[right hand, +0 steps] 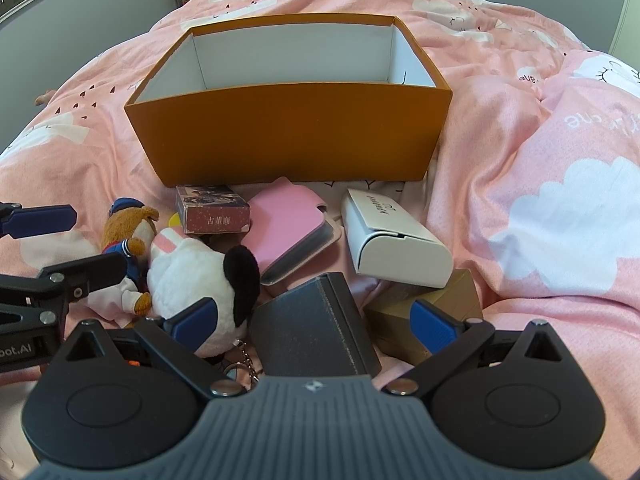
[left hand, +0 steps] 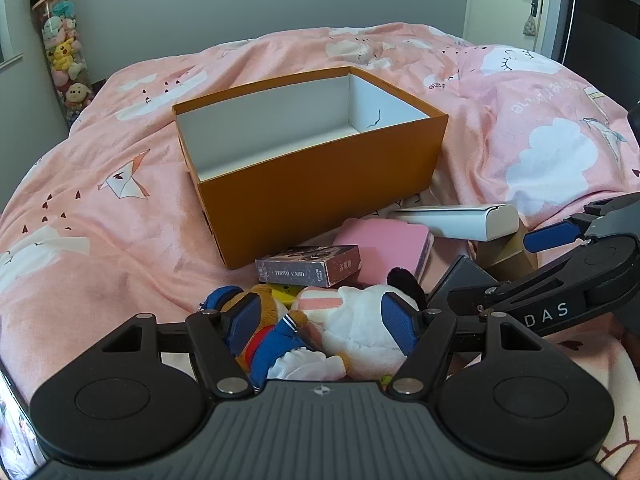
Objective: Organize objects
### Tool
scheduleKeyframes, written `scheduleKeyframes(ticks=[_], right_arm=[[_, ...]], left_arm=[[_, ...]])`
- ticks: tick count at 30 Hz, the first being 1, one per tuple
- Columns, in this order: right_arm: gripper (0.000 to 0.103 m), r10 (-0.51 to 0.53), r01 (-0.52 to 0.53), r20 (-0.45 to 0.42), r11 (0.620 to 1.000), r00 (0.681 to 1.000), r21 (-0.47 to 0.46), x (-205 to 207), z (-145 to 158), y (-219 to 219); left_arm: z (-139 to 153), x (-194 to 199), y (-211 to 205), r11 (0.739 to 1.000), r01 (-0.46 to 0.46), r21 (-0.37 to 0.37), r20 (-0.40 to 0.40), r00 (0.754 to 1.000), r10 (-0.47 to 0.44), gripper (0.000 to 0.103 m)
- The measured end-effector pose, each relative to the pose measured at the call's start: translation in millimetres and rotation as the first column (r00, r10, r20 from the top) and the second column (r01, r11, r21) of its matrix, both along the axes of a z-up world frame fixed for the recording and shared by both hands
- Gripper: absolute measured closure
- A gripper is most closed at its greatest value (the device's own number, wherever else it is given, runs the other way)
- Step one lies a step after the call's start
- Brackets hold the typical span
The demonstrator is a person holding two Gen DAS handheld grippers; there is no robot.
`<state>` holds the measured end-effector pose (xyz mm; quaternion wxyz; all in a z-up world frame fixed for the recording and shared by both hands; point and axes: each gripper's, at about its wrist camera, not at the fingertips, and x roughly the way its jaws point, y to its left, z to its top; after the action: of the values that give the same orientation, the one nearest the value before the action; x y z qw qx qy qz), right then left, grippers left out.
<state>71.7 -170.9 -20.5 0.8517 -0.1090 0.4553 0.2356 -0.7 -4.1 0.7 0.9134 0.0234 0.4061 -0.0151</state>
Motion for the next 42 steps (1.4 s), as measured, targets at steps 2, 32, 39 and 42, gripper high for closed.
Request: scheduleKeyframes(ticks=[2,32,39,42], right_arm=[[0.001,0.000,0.000,-0.001,1.000,1.000,0.001,1.7,1.3,-0.5],[0.002,0.093,-0.093,-0.016,0.995,0.996,-0.028,14.8,25.0,-3.0],[0.014,0.187,-0.188,-0.042,0.982,0.981,-0.025,46.2,55.2,-4.7],[0.019,0.195,-0.198,-0.114,0.980,0.974,-0.015,72.6,55.2,-3.4]], left_arm=[[0.4,-0.1,0.2,1.000,0.002,-0.002,0.000,1.000,-0.002,0.022],[15.0,30.2,1.2,0.996,0.019,-0.087,-0.023,1.000,-0.021,0.025],[24.2,58.2,-1.6,0.993,0.039,-0.108,-0.009,0.999,-0.040,0.025],[20.6,73.2,-4.0,0.989,0.054,-0.140,-0.045,0.997,-0.061,0.025]])
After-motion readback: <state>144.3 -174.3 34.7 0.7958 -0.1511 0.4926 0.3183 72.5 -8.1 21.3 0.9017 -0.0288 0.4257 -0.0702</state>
